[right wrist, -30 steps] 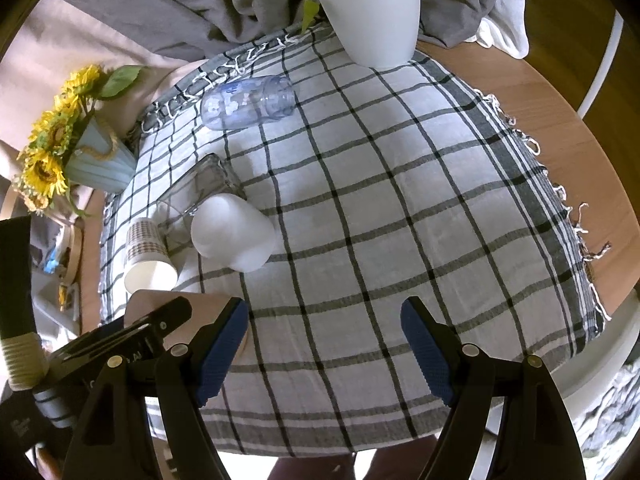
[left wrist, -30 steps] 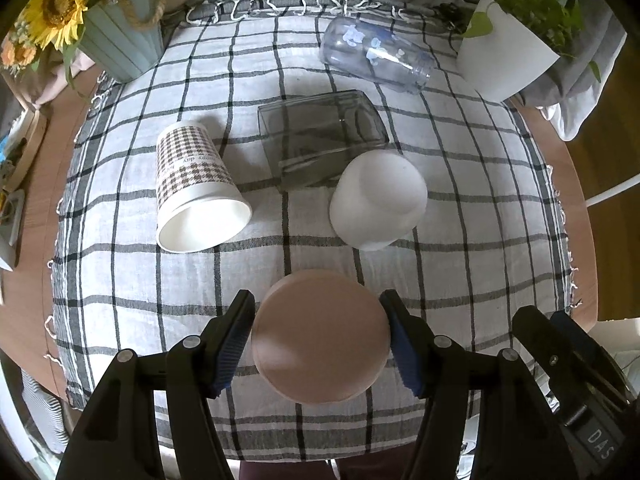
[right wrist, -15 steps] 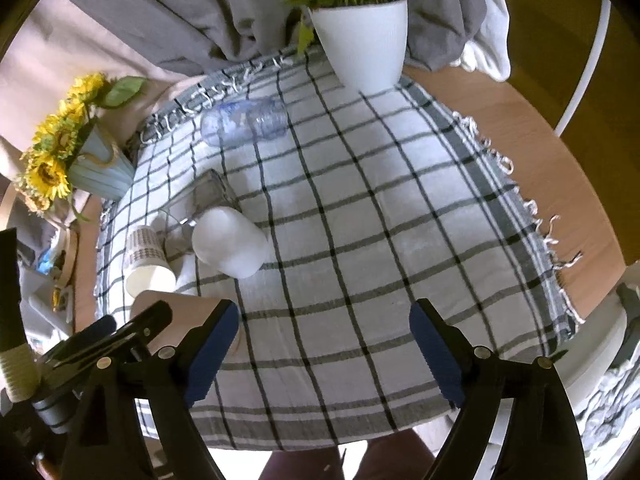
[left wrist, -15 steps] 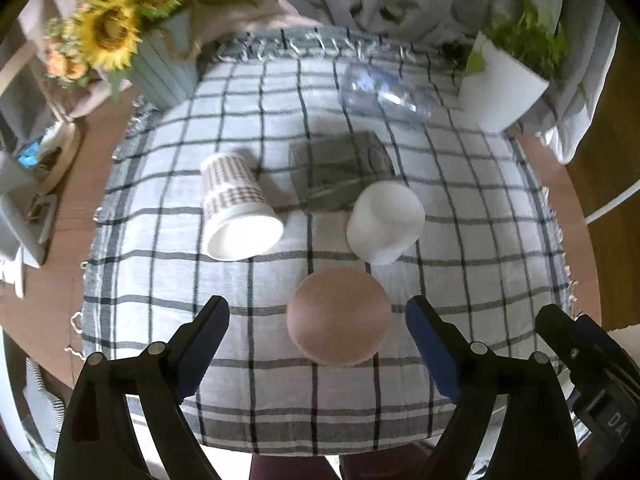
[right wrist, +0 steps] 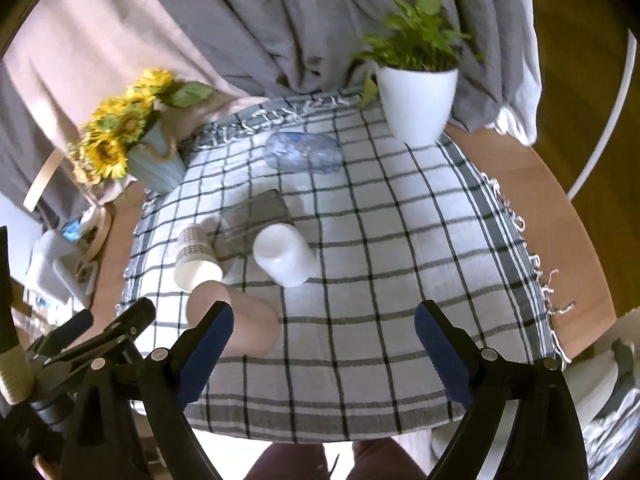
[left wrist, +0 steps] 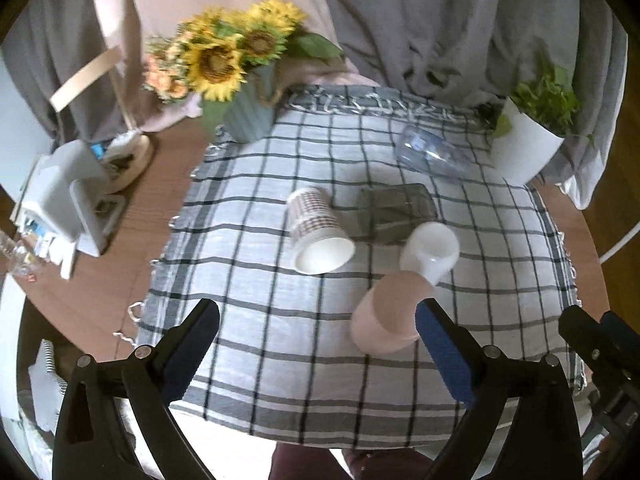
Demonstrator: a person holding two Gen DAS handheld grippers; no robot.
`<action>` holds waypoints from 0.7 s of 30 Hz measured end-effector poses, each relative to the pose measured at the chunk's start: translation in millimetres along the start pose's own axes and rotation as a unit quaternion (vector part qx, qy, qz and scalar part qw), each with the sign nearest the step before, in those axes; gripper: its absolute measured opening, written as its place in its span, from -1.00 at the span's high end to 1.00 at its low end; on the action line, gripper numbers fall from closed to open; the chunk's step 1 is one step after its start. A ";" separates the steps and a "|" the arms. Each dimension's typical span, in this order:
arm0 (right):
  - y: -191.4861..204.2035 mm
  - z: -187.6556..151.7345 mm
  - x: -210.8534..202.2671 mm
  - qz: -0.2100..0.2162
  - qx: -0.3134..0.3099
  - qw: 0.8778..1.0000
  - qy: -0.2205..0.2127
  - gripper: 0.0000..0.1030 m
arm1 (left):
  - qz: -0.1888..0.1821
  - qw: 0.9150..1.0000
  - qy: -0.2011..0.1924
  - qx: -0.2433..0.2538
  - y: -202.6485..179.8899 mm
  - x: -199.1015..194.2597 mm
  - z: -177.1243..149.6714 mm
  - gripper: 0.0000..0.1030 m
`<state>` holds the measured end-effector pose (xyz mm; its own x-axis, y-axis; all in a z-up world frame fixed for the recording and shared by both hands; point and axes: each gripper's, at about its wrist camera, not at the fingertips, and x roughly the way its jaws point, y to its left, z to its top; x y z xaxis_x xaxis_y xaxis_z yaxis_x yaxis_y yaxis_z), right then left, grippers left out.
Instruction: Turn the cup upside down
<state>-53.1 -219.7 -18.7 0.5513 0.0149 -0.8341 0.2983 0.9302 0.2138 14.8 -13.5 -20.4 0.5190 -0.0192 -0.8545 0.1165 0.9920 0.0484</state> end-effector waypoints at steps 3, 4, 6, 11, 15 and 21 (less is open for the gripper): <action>4.8 -4.5 -6.5 0.007 -0.011 1.000 -0.009 -0.82 | 0.021 1.000 -0.015 -0.002 5.4 -8.6 -6.5 -0.95; 6.3 -6.1 -8.7 0.009 -0.015 1.000 -0.013 -0.82 | 0.028 0.999 -0.020 0.000 6.9 -11.1 -8.2 -0.95; 8.3 -9.1 -12.2 0.009 -0.021 1.000 -0.019 -0.83 | 0.037 0.999 -0.030 0.002 9.5 -16.9 -11.4 -0.96; 11.6 -15.1 -19.3 -0.001 -0.031 0.999 -0.037 -0.84 | 0.040 0.998 -0.051 0.009 11.5 -27.1 -20.5 -0.99; 15.3 -21.2 -25.8 -0.013 -0.042 0.998 -0.053 -0.84 | 0.030 0.998 -0.047 0.011 13.3 -29.5 -26.8 -0.99; 18.3 -29.7 -36.8 -0.016 -0.048 0.996 -0.073 -0.95 | 0.020 0.999 -0.041 0.011 15.0 -34.4 -36.6 -0.99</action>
<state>-91.1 -192.3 0.8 0.6515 -0.0621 -0.7561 0.2459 0.9601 0.1330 -32.3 6.6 -9.2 0.5915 0.0085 -0.8062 0.1128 0.9892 0.0932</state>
